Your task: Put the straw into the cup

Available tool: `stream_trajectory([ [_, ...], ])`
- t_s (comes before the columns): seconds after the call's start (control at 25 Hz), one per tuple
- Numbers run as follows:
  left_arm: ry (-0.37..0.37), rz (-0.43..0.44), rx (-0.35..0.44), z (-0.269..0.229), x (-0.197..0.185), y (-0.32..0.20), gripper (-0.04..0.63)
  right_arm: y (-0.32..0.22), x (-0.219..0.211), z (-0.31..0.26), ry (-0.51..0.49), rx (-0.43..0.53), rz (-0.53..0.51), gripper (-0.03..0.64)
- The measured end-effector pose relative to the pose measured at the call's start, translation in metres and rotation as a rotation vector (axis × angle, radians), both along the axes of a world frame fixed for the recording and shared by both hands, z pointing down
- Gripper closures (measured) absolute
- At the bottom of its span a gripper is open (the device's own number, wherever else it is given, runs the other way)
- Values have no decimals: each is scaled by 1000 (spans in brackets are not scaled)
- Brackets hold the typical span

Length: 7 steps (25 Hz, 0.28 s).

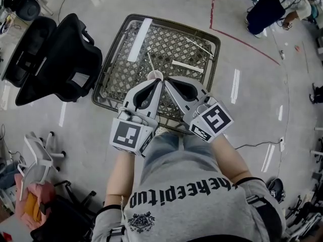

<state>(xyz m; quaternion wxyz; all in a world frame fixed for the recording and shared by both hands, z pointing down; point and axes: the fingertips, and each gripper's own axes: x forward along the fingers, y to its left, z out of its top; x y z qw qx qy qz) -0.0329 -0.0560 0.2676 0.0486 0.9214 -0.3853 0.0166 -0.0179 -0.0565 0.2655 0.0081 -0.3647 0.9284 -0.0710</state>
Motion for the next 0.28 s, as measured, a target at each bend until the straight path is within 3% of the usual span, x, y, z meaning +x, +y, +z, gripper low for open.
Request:
stream_trajectory([
  [0.28, -9, 2, -2, -4, -2, 10, 571, 10, -4, -5, 2, 14, -7, 617],
])
